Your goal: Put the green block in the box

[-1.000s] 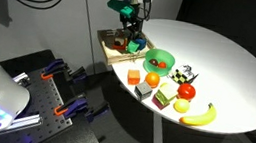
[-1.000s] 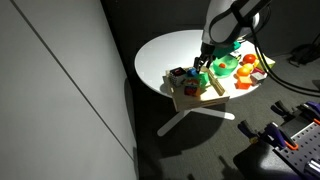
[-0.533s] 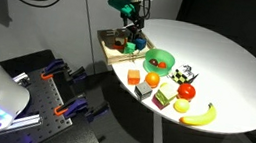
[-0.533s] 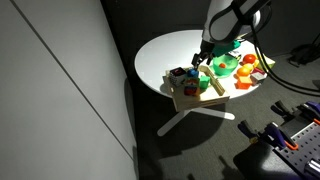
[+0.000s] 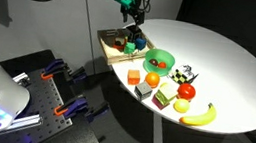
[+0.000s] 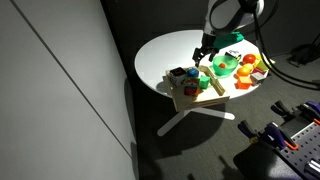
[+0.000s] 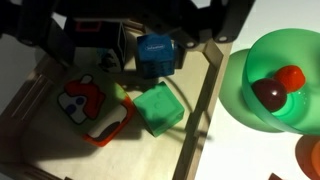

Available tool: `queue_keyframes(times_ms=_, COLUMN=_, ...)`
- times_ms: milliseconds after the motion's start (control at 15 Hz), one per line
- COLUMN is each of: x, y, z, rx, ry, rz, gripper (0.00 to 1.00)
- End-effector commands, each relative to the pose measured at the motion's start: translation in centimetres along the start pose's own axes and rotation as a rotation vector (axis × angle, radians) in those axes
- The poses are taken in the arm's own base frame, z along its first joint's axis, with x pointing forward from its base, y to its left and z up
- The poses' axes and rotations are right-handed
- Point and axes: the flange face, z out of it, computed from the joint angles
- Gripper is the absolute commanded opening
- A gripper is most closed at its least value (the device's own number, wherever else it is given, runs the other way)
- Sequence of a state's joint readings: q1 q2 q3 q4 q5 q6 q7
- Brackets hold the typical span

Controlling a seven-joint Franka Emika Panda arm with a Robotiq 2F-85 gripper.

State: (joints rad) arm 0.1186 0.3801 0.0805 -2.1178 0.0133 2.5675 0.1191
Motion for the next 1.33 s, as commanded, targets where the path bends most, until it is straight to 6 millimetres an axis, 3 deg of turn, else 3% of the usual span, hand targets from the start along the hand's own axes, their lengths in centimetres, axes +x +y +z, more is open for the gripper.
queue_keyframes(times_ms=0, x=-0.3, y=-0.2, z=-2.3, rx=-0.012, ry=-0.079, rz=0.021, gripper=1.00)
queue_keyframes(times_ms=600, x=-2.1, y=-0.4, z=-6.5, rx=-0.046, ry=-0.198, rz=-0.017, gripper=1.00)
queue_keyframes(times_ms=1267, x=-4.2, y=-0.5, z=-11.4, rx=-0.093, ry=-0.168, rz=-0.018, gripper=1.00)
